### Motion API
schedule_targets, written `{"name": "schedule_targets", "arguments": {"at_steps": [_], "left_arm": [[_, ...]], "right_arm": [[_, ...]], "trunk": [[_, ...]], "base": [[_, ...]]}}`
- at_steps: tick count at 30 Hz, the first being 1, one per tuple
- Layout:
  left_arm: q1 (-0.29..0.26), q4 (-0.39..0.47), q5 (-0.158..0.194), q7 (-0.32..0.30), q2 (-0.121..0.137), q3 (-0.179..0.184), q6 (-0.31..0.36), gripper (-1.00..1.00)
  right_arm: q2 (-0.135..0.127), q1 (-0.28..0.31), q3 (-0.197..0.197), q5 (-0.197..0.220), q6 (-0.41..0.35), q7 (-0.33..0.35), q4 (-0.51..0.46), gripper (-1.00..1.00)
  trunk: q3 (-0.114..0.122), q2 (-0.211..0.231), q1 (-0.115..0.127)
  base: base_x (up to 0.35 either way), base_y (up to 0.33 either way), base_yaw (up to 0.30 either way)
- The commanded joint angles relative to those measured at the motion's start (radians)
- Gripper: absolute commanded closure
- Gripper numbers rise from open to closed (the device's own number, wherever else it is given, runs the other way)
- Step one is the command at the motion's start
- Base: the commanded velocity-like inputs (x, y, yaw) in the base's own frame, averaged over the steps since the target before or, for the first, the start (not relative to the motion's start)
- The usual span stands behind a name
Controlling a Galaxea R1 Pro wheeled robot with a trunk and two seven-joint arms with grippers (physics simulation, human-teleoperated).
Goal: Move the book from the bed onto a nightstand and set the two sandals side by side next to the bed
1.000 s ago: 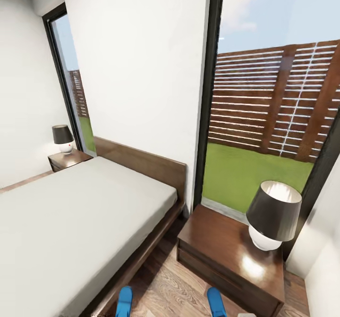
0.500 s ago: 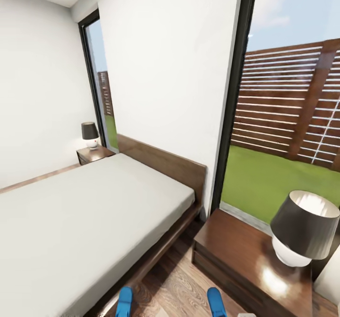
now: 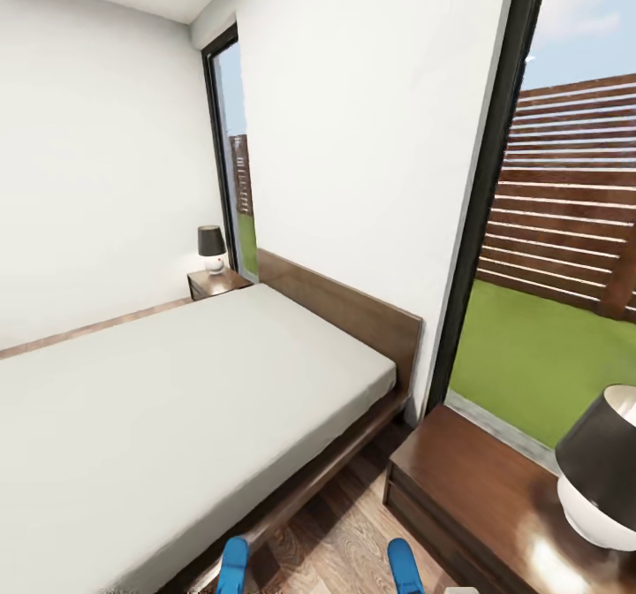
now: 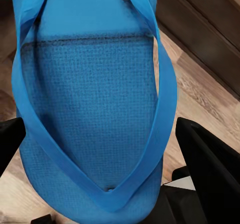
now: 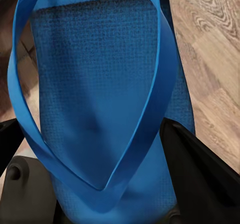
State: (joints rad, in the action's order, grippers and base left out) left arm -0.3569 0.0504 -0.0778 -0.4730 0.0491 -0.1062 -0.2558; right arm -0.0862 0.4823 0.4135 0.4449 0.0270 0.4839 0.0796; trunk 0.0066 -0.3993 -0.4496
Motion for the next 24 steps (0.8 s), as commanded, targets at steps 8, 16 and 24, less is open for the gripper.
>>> {"name": "schedule_targets", "arguments": {"at_steps": [8,16,24], "left_arm": [[-0.001,-0.001,-0.008,-0.003,0.000,-0.009,-0.003,1.00],[-0.001,-0.001,-0.008,-0.003,0.000,-0.008,-0.003,1.00],[-0.001,-0.001,-0.008,-0.003,0.000,-0.009,-0.003,1.00]], "right_arm": [[0.001,0.001,0.008,0.011,0.002,0.004,0.003,1.00],[0.000,0.001,0.008,0.011,0.002,0.004,0.003,1.00],[0.000,0.001,0.008,0.011,0.002,0.005,0.003,1.00]], "trunk": [[0.000,-0.001,0.000],[0.000,-0.001,0.000],[0.000,-0.001,0.000]], "base": [[0.000,0.000,0.293],[0.000,0.000,0.293],[0.000,0.000,0.293]]}}
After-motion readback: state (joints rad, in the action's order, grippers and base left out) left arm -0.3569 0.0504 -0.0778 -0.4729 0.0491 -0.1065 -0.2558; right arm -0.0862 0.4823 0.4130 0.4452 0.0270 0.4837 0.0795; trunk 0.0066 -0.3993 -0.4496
